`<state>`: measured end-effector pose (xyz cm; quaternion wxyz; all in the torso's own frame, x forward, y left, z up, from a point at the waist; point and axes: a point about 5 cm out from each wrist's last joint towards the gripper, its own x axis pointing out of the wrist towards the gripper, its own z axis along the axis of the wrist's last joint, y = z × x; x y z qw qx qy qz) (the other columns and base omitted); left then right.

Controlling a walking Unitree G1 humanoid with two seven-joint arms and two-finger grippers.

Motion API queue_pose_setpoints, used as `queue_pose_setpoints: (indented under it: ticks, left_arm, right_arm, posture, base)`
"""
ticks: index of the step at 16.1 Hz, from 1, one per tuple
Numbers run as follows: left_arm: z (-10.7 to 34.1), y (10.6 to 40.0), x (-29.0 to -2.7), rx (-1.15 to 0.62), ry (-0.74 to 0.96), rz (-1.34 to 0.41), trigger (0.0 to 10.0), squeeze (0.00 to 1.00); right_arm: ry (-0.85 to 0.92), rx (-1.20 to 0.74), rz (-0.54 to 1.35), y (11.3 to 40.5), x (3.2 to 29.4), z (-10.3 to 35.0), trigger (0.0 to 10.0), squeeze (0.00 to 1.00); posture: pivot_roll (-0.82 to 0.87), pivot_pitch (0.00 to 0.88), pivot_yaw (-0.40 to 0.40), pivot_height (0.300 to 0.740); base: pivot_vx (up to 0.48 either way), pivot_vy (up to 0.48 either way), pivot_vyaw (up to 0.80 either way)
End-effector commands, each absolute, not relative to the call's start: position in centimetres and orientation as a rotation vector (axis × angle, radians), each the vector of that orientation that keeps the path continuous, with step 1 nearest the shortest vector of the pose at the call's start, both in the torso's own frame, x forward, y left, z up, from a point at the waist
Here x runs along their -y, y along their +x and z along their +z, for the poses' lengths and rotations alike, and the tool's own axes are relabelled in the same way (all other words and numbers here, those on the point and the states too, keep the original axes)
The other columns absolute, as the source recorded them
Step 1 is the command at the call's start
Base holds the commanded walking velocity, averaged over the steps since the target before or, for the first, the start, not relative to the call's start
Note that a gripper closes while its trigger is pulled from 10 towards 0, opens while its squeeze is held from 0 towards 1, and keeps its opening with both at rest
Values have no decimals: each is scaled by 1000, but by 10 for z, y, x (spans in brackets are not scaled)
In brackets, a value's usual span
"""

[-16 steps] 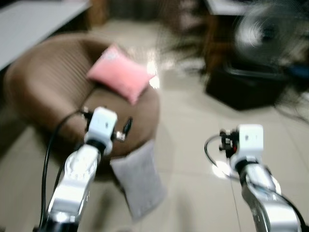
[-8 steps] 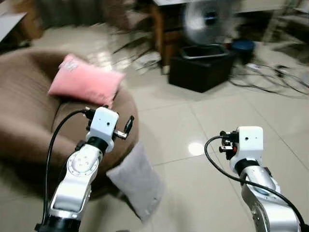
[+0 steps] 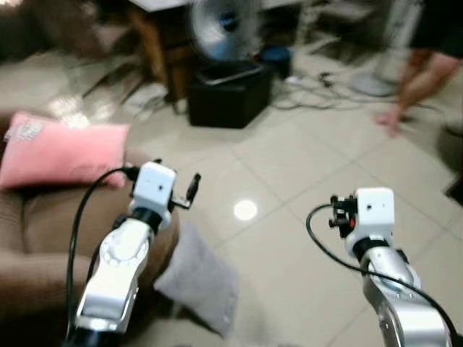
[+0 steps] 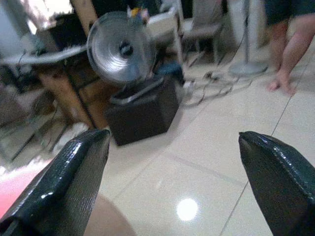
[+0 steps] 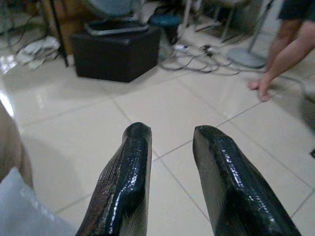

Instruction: Move the pillow to the sofa from floor

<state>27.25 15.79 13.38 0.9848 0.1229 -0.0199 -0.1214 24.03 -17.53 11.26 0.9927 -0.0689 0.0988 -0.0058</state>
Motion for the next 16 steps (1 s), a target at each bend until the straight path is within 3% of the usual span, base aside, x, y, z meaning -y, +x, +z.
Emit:
queue_pose_setpoints:
  ticks: [1,2,3,9,12,16]
  left_arm:
    - [137,271,-166,54,241,-207,10000,0]
    - [139,270,-166,72,229,-199,10000,0]
    - [139,270,-166,79,236,-200,10000,0]
    - [134,270,-165,61,254,-217,10000,0]
    - [134,270,-164,64,252,-220,10000,0]
    - [134,270,-164,61,252,-220,10000,0]
  right_arm:
    - [-158,-171,25,243,167,116,10000,0]
    - [-298,-157,66,245,164,114,10000,0]
    - [-328,-152,77,245,164,113,10000,0]
    - [-303,-150,100,240,170,109,10000,0]
    - [-269,-142,73,239,172,107,10000,0]
    - [-266,-157,75,240,173,105,10000,0]
  posture:
    - [-78,4,23,740]
    - [-79,1,19,740]
    - [-78,1,19,740]
    - [-84,0,21,740]
    - [-84,0,21,740]
    - [-83,0,21,740]
  base:
    - [0,0,0]
    - [0,0,0]
    - [0,0,0]
    - [206,0,0]
    - [342,0,717]
    - [342,0,0]
